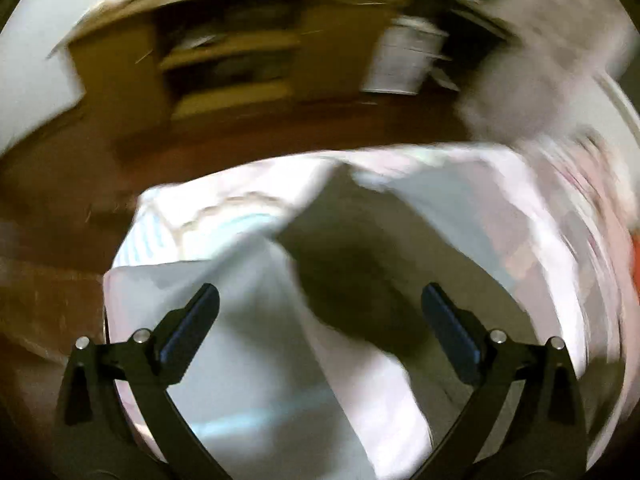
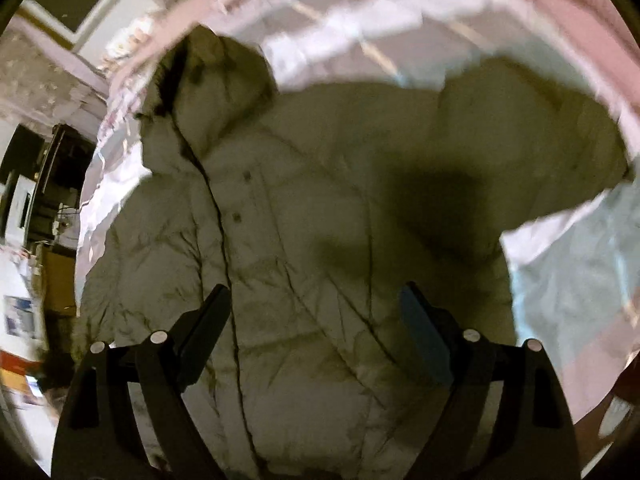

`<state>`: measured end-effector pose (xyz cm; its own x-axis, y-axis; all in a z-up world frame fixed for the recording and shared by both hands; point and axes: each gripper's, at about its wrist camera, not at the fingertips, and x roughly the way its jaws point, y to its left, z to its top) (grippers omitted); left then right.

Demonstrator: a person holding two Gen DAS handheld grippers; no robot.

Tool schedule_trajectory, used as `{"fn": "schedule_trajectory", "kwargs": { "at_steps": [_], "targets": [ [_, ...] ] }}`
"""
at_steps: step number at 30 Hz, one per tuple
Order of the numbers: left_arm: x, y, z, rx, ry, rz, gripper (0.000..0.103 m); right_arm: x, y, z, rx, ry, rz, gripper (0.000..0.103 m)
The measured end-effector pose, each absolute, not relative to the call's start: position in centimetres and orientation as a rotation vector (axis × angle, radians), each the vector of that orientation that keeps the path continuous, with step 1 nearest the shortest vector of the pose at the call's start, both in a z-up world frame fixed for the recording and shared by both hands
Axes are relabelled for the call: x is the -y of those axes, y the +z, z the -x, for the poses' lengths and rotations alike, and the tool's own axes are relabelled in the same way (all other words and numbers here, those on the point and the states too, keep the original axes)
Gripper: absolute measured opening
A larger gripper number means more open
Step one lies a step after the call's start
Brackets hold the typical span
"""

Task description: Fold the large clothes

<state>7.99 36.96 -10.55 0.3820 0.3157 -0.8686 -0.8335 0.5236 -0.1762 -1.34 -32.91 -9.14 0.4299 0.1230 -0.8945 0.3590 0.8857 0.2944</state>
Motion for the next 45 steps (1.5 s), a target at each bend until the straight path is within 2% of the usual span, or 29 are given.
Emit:
{"fn": "schedule_trajectory", "kwargs": {
  "at_steps": [6, 8, 11, 13, 16, 20, 22, 25, 29, 31, 33, 36, 40, 43, 44, 45],
  "targets": [
    [-19.4, -6.7, -11.0, -1.011, 0.318, 0.289, 0.101, 28.1, -10.2, 1.2, -1.158, -0.055, -0.324, 0.093],
    [-13.1, -7.7, -10.7, -1.056, 0.183, 0.191, 0.101, 26.7, -12.6, 1.5, -1.227, -0.028, -0.298, 0.093],
    [-6.3, -11.9, -9.2, -1.143, 0.086, -0.011, 0.101, 25.1, -16.9, 2.4, -1.356, -0.01, -0.26, 0.093],
    [-4.0, -14.8, -7.5, -1.227, 0.048, -0.098, 0.101, 24.6, -19.4, 3.5, -1.428, -0.041, -0.216, 0.093],
    [-3.6, -21.9, -4.1, -1.465, 0.027, -0.16, 0.101, 24.8, -23.4, 5.3, -1.528, -0.055, -0.192, 0.095],
    [-3.3, -21.7, -3.4, -1.441, 0.028, -0.221, 0.1, 24.1, -22.9, 5.2, -1.526, -0.013, -0.144, 0.098],
    [-3.0, -19.0, -3.6, -1.379, 0.007, -0.174, 0.098, 26.3, -20.1, 4.1, -1.438, 0.027, -0.315, 0.096],
    [-1.3, -12.3, -3.8, -1.115, -0.077, -0.153, 0.101, 32.7, -14.3, 2.4, -1.206, -0.107, -0.431, 0.096],
    [1.1, -8.7, -5.0, -1.048, -0.165, -0.069, 0.101, 44.6, -11.6, 1.0, -1.069, -0.313, -0.719, 0.097],
    [2.2, -7.9, -5.6, -1.052, -0.24, -0.002, 0.101, 51.8, -12.7, 0.9, -1.003, -0.397, -0.879, 0.097],
    [3.7, -8.0, -5.8, -1.077, -0.285, -0.005, 0.101, 55.9, -13.8, 1.3, -0.955, -0.495, -0.917, 0.098],
    [5.1, -9.9, -5.9, -1.126, -0.28, -0.066, 0.101, 62.4, -19.2, 3.0, -0.955, -0.607, -1.08, 0.099],
    [5.8, -12.0, -6.8, -1.215, -0.244, -0.049, 0.101, 65.2, -24.7, 5.8, -0.865, -0.661, -1.413, 0.099],
    [5.4, -13.3, -7.7, -1.282, -0.24, -0.013, 0.101, 65.7, -25.9, 5.1, -0.818, -0.691, -1.422, 0.099],
    [5.5, -13.7, -7.8, -1.289, -0.238, -0.019, 0.101, 65.7, -26.3, 4.9, -0.823, -0.703, -1.417, 0.098],
    [5.4, -13.9, -7.8, -1.293, -0.233, -0.033, 0.101, 65.5, -26.5, 4.7, -0.818, -0.73, -1.405, 0.084]
  ]
}}
